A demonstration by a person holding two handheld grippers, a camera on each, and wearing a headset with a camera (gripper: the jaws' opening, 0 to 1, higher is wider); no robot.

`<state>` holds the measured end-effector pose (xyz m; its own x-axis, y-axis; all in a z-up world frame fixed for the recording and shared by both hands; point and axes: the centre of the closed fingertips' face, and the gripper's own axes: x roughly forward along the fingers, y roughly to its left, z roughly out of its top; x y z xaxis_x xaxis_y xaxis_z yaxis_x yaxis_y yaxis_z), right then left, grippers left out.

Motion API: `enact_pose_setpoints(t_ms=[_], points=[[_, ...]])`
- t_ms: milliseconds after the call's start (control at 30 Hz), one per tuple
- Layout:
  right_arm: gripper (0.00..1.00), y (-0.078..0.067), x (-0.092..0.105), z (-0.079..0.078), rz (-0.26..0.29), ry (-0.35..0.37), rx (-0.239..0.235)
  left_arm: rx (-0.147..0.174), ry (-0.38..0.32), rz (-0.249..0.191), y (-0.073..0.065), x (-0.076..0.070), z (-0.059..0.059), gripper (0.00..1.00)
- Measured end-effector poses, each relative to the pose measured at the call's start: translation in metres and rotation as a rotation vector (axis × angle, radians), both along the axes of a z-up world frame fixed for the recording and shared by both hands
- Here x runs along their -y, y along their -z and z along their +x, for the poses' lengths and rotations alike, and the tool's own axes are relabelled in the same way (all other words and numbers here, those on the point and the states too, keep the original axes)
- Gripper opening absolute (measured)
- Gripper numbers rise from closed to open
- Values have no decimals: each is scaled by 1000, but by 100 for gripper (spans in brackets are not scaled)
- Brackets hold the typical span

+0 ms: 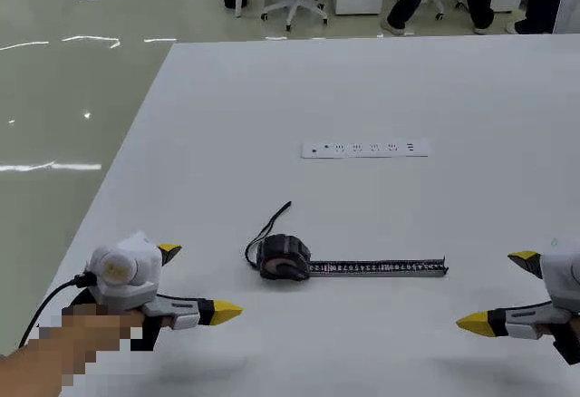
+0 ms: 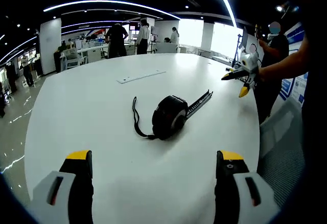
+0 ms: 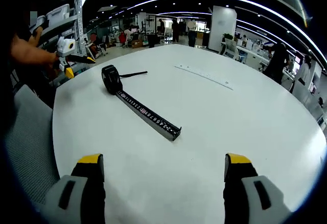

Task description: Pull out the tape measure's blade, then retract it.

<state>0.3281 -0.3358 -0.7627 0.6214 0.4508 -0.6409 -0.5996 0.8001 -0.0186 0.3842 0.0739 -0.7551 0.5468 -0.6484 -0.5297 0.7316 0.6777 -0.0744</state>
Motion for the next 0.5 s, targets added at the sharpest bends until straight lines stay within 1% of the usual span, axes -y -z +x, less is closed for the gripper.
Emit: enact_pose_setpoints(t_ms=[33, 67, 100, 167, 200, 233, 267, 300, 333, 367, 400, 433, 467, 500], points=[[100, -1, 0, -3, 11, 4, 6, 2, -5, -3, 1, -3, -1, 99], [100, -2, 1, -6, 9, 3, 22, -1, -10, -1, 1, -5, -4, 99], [100, -5, 2, -10, 11, 6, 48, 7, -24, -3, 0, -9, -7, 99], [100, -4, 3, -17, 22, 19, 42, 13, -43, -20, -3, -14, -12, 99], [100, -4, 5, -20, 17, 21, 41, 30, -45, -20, -4, -15, -14, 99], [100, -3, 6, -23, 12, 25, 42, 38, -46, -20, -5, -17, -16, 99], [100, -4, 8, -26, 16, 36, 43, 29, -47, -21, -4, -19, -20, 99], [100, -5, 9, -28, 26, 44, 47, 27, -49, -23, -4, -21, -22, 99], [100, -4, 11, -31, 28, 50, 44, 59, -42, -6, -5, -24, -25, 99], [100, -4, 12, -32, 27, 55, 41, 103, -26, -8, -10, -24, -24, 99], [100, -4, 13, -36, 29, 60, 40, 87, -38, -16, -10, -27, -28, 99], [100, -4, 14, -38, 28, 63, 42, 79, -48, -15, -10, -30, -29, 99], [100, -5, 15, -39, 24, 63, 49, 75, -57, -13, -10, -33, -29, 99], [100, -6, 17, -41, 22, 69, 52, 75, -67, -22, -13, -36, -30, 99]])
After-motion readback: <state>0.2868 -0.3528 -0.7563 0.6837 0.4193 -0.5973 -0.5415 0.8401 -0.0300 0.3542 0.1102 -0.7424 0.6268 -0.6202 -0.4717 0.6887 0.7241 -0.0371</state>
